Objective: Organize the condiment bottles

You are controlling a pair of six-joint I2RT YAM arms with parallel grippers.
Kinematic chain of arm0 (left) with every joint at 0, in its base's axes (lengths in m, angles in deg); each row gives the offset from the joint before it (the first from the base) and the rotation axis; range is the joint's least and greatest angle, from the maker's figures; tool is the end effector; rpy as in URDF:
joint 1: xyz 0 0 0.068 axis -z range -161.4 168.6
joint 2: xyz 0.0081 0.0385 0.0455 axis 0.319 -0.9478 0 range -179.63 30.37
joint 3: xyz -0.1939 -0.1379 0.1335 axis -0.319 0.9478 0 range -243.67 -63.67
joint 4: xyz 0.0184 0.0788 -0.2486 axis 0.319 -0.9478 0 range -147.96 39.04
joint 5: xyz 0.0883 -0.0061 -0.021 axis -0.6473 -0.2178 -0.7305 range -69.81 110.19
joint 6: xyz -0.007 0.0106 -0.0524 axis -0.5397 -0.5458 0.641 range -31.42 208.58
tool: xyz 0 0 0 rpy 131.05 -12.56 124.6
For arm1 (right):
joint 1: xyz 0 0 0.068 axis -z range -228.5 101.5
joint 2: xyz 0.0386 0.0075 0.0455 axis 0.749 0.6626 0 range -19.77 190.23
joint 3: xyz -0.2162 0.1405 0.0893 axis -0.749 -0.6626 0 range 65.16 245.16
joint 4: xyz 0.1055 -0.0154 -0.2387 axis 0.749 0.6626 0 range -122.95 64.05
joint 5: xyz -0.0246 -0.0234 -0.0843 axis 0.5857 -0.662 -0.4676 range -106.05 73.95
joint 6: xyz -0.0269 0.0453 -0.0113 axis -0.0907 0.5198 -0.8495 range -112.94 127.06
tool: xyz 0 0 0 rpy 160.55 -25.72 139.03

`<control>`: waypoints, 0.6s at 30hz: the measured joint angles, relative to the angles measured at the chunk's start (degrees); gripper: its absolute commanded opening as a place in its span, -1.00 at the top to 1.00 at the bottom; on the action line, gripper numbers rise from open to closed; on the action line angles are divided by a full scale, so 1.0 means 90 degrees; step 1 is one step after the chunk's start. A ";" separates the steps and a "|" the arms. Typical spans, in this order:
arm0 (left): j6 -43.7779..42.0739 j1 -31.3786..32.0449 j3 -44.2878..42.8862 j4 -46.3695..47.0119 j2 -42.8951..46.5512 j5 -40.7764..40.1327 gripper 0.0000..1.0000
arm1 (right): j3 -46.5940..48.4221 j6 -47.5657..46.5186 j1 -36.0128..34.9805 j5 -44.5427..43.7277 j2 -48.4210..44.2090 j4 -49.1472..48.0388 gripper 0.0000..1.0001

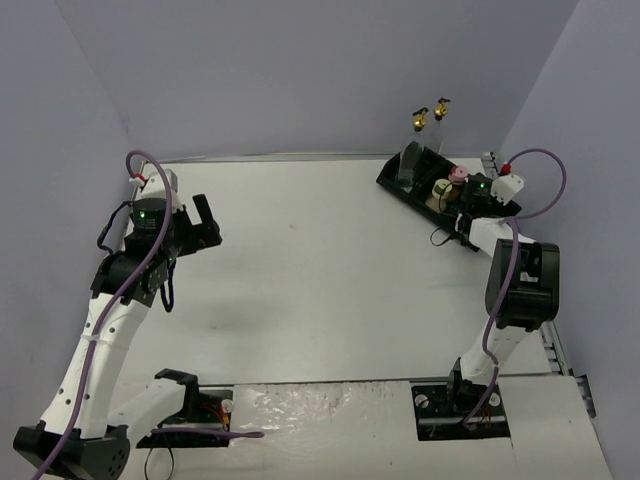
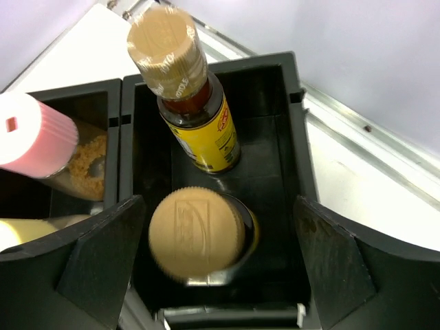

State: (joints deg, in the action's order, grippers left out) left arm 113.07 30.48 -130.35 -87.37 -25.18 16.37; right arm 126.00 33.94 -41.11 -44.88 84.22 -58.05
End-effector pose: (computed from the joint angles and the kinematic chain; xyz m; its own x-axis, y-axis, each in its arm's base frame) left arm 0.1947 -0.0386 0.3906 -0.4409 -0.3300 -0.8347 -0.0400 0.9363 -0.3491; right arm 0.3980 -0.0690 0.2134 -0.0175 0.4016 -0.9156 0.6450 0.7043 0.2966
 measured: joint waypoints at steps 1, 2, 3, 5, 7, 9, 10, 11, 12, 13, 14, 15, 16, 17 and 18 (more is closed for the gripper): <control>0.0000 0.0000 0.0002 0.0002 0.0000 -0.0001 -0.94 | -0.0008 0.0005 -0.0017 -0.0025 -0.0078 0.0055 -0.95; 0.0000 0.0000 0.0013 0.0011 0.0000 0.0000 -0.94 | -0.0020 0.0016 -0.0042 -0.0065 -0.0184 0.0129 -0.99; 0.0000 0.0000 0.0030 0.0022 0.0000 0.0001 -0.94 | -0.0034 0.0029 -0.0068 -0.0116 -0.0314 0.0217 -0.99; 0.0000 0.0000 0.0069 0.0044 0.0000 0.0001 -0.94 | -0.0063 0.0054 -0.0118 -0.0221 -0.0581 0.0398 -1.00; 0.0000 0.0000 0.0094 0.0040 -0.0006 0.0000 -0.94 | -0.0142 0.0112 -0.0191 -0.0322 -0.0927 0.0556 -1.00; 0.0000 0.0000 0.0095 0.0044 -0.0020 -0.0002 -0.94 | -0.0290 0.0205 -0.0297 -0.0393 -0.1385 0.0846 -1.00; 0.0000 0.0000 0.0095 0.0042 -0.0023 -0.0003 -0.94 | -0.0350 0.0256 -0.0357 -0.0422 -0.1658 0.0978 -1.00; 0.0000 0.0000 0.0095 0.0040 -0.0026 -0.0004 -0.94 | -0.0410 0.0308 -0.0417 -0.0451 -0.1931 0.1110 -1.00; 0.0000 0.0000 0.0095 0.0039 -0.0030 -0.0005 -0.94 | -0.0474 0.0345 -0.0503 -0.0476 -0.2192 0.1208 -1.00; 0.0000 0.0000 0.0095 0.0039 -0.0034 -0.0007 -0.94 | -0.0541 0.0377 -0.0601 -0.0503 -0.2451 0.1295 -1.00; -0.0002 0.0000 0.0095 0.0030 -0.0036 -0.0013 -0.94 | -0.0619 0.0402 -0.0749 -0.0569 -0.2744 0.1417 -1.00; -0.0005 0.0000 0.0095 0.0027 -0.0042 -0.0027 -0.94 | -0.0682 0.0414 -0.0975 -0.0593 -0.3046 0.1582 -1.00; -0.0012 0.0000 0.0092 0.0017 -0.0050 -0.0043 -0.94 | -0.0729 0.0418 -0.1223 -0.0598 -0.3329 0.1733 -1.00; -0.0028 0.0000 0.0081 -0.0008 -0.0063 -0.0062 -0.94 | -0.0743 0.0407 -0.1505 -0.0571 -0.3566 0.1845 -1.00; -0.0042 0.0000 0.0031 -0.0050 -0.0098 -0.0080 -0.94 | -0.0714 0.0345 -0.1812 -0.0473 -0.3749 0.1922 -1.00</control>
State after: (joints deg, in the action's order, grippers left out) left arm 112.69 30.48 -130.07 -87.82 -26.07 15.64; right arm 119.57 37.05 -57.42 -49.13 50.48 -40.76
